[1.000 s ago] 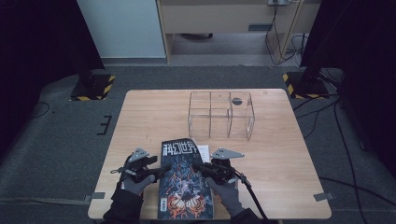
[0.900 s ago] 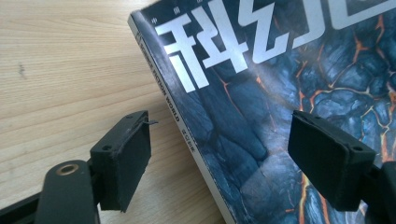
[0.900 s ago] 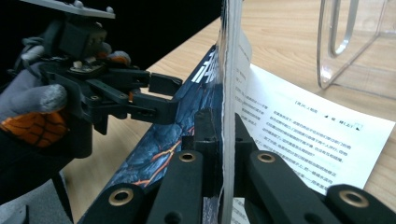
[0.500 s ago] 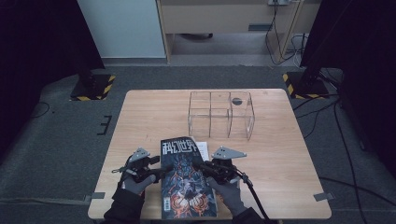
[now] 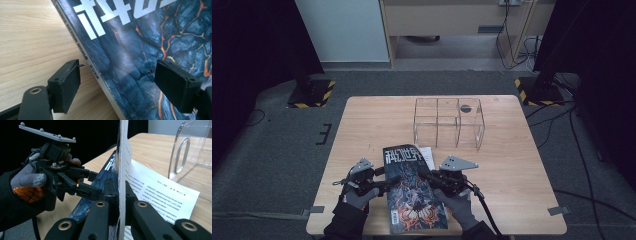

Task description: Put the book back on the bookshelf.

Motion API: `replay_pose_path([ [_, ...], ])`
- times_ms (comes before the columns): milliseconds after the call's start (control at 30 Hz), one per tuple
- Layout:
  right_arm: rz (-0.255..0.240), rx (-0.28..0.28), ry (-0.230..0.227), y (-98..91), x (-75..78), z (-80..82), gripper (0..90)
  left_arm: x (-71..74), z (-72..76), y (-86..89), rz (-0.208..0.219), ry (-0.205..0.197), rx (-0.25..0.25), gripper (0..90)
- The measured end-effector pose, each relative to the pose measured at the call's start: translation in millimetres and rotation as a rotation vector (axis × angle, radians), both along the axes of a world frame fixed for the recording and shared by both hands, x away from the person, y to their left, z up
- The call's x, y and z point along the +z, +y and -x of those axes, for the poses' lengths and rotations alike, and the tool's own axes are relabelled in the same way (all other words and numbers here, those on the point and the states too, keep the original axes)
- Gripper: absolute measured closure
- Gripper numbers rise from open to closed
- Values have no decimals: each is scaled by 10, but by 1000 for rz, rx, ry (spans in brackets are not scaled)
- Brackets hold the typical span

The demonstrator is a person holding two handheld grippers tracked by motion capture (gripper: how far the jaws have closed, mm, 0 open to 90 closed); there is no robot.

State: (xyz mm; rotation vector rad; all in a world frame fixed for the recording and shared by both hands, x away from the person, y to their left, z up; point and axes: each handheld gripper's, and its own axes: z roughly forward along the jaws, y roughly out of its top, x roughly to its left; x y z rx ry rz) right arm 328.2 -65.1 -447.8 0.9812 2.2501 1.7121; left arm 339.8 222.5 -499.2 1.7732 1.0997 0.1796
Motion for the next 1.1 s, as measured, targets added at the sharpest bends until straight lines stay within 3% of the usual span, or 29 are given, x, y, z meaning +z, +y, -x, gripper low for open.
replay_pose_path([
  [300,7,2,-10,4,-3,-3,870,-37,-19,-63,16,20,-30,194],
  [467,7,1,-7,7,-28,-13,870,-31,-8,-103,2,17,-42,208],
  [567,3,-3,-2,-15,-41,-20,870,-19,-6,-89,19,17,-40,234],
  [933,45,-31,41,-107,-177,-80,869,104,67,-182,36,-54,-67,277],
  [1100,51,-21,33,-119,-190,-85,870,94,37,-205,41,-47,-75,276],
])
